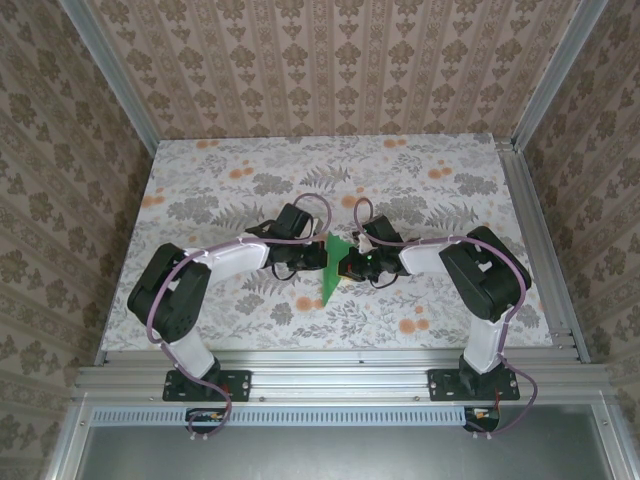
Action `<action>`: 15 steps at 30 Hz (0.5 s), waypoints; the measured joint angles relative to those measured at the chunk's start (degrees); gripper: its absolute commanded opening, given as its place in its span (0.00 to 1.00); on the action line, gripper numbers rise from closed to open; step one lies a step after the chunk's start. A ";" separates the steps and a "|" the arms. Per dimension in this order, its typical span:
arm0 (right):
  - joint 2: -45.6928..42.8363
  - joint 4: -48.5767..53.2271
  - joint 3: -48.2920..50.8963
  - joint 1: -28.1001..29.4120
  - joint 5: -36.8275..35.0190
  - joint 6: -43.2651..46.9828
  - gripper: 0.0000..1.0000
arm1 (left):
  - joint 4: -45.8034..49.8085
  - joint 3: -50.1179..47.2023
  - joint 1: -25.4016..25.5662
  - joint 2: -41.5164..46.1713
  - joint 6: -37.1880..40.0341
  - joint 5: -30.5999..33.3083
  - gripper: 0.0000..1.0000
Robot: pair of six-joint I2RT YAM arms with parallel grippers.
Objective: Fold a paper plane with a square sheet of paper (pick it up from the middle)
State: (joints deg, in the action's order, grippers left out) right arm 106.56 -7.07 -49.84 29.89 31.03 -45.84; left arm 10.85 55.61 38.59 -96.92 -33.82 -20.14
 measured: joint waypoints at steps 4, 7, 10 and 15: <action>-0.02 0.00 0.00 0.00 -0.04 0.33 0.04 | -0.24 0.63 0.59 -1.03 -0.44 -0.39 0.07; -0.13 0.00 0.07 0.00 -0.31 0.35 0.04 | -0.39 1.20 1.07 -1.86 -0.46 -0.37 0.07; -0.55 -0.02 0.46 0.04 -0.66 0.35 0.05 | -0.17 1.31 1.09 -1.86 -0.44 -0.04 0.07; -1.53 0.52 1.14 0.04 -1.22 0.35 0.05 | 0.74 1.31 0.81 -1.84 -0.39 1.22 0.06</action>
State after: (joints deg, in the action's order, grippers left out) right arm 105.03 -6.55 -48.71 29.93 29.80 -45.50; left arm 11.60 56.93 39.40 -98.76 -34.22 -18.92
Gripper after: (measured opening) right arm 0.068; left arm 0.072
